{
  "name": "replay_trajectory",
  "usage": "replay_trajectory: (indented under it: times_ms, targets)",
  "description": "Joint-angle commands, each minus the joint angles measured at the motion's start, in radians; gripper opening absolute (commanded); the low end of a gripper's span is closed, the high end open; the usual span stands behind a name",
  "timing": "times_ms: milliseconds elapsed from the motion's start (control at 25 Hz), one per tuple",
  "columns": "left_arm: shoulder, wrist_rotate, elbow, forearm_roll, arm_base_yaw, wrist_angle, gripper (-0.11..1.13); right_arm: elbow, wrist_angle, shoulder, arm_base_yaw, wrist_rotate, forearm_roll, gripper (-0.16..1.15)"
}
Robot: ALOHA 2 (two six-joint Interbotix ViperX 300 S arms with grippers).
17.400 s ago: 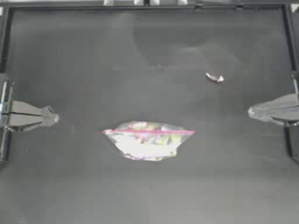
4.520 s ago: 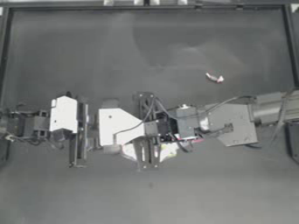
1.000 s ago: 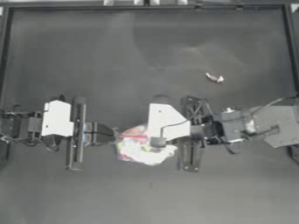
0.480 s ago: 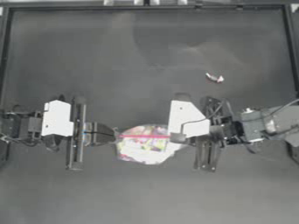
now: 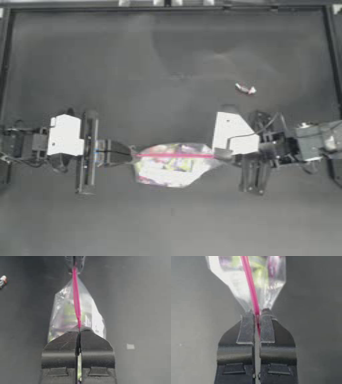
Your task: Put candy in bag
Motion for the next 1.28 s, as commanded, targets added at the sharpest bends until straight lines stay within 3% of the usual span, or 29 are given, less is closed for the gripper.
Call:
replay_trajectory:
  times_ms: [40,760,1040,1280]
  targets:
    - [-0.025,0.000,-0.012,-0.005,-0.003,-0.005,0.05,0.026,0.011,-0.025,0.002,0.005,0.011,0.04]
    - [-0.009,0.000,-0.018,-0.018,-0.003,-0.005,0.05,0.058,0.012,-0.057,0.002,0.006,0.032,0.04]
    - [-0.011,0.005,-0.041,-0.014,0.014,0.000,0.05,-0.012,0.021,-0.080,0.000,-0.003,-0.002,0.04]
    - [-0.017,0.051,-0.057,-0.017,0.023,0.015,0.05,-0.080,0.083,-0.106,0.002,-0.012,-0.060,0.04]
